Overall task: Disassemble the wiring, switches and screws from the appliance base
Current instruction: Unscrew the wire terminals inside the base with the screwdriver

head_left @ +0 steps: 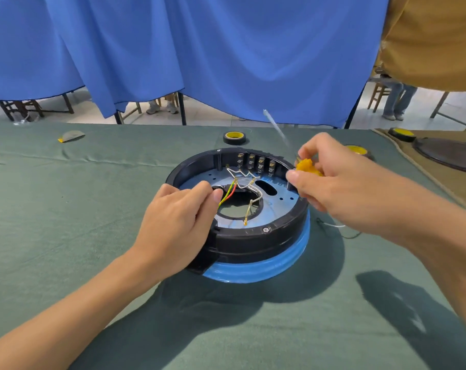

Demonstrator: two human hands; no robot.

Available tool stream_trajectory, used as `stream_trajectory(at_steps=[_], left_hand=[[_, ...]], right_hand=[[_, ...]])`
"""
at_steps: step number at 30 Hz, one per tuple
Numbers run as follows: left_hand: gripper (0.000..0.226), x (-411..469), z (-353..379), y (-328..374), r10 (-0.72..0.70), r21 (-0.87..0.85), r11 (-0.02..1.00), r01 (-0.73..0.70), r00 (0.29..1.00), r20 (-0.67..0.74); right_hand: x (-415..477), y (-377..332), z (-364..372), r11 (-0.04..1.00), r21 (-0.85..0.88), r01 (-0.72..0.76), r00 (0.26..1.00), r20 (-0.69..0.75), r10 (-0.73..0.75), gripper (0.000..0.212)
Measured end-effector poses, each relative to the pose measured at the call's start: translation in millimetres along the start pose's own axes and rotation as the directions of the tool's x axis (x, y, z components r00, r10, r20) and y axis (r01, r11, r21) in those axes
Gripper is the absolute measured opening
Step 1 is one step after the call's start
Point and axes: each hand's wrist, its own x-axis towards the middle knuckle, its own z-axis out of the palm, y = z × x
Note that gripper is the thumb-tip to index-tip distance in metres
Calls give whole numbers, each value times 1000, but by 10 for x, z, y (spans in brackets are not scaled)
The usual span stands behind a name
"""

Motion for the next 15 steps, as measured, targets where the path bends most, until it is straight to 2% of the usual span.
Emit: stream_trajectory(at_steps=[3,5,7,11,15], left_hand=[[33,54,-45,-33,-40,6,999,40,995,93],[28,96,-75,-44,-86,1,996,87,983,164],[26,127,-103,-32,-92,-6,995,95,974,209],[26,157,-134,-17,-74,-2,997,76,969,235],[26,191,-162,-26,-118,13,993,119,954,275]], right_hand=[[269,-64,145,977,-212,-6,997,-75,-10,6],[422,-110,253,956,-292,-34,996,-91,8,14],[543,-128,357,945,-319,-65,995,-87,40,22],[682,-137,537,938,-324,-123,992,-74,104,25],[695,-129,568,946,-239,-217,975,-91,201,24]])
